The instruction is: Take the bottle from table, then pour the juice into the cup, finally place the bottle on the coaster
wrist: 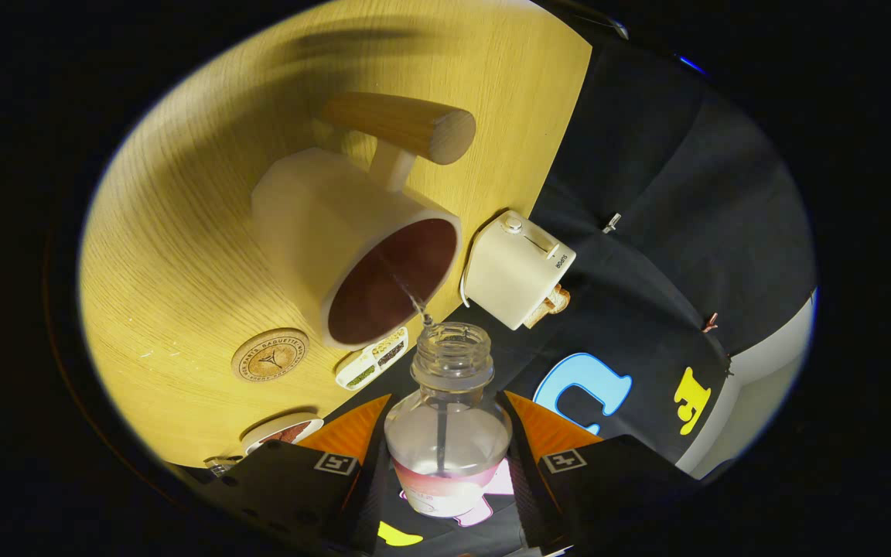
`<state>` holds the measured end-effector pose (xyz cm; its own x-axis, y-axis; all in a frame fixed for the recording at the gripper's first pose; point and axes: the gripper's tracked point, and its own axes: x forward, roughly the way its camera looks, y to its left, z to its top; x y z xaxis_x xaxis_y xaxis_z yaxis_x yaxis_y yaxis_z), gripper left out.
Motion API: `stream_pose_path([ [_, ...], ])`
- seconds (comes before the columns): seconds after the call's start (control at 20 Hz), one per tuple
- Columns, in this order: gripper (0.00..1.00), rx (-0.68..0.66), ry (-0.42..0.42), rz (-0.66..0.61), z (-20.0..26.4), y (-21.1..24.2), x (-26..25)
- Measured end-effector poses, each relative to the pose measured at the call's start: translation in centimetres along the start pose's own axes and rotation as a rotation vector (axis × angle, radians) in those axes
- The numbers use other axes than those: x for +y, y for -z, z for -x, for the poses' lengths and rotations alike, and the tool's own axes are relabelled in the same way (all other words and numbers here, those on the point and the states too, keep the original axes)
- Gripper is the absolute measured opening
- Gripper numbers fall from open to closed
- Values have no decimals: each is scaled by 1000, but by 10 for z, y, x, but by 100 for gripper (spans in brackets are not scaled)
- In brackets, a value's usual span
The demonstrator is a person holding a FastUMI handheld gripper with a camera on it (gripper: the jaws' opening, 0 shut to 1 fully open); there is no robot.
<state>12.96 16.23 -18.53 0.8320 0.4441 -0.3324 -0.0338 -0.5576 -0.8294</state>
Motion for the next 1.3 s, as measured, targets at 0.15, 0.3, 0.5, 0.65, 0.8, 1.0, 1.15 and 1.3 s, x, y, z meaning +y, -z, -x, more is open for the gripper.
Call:
stream_pose_path([
  [0.15, 71, 1, 3, -1, -1, 0, 0],
  [0.3, 71, -7, 5, 6, -1, -1, 1],
  [0.5, 71, -25, 17, 13, -2, -4, 0],
  [0.65, 71, -23, 16, 3, -4, -2, 2],
  [0.8, 71, -17, 18, -31, -5, 0, 5],
  [1.0, 71, -17, 35, -115, 2, -2, 6],
  [1.15, 71, -27, 55, -183, 6, 1, 0],
  [1.3, 71, -19, 59, -308, 10, 8, 4],
])
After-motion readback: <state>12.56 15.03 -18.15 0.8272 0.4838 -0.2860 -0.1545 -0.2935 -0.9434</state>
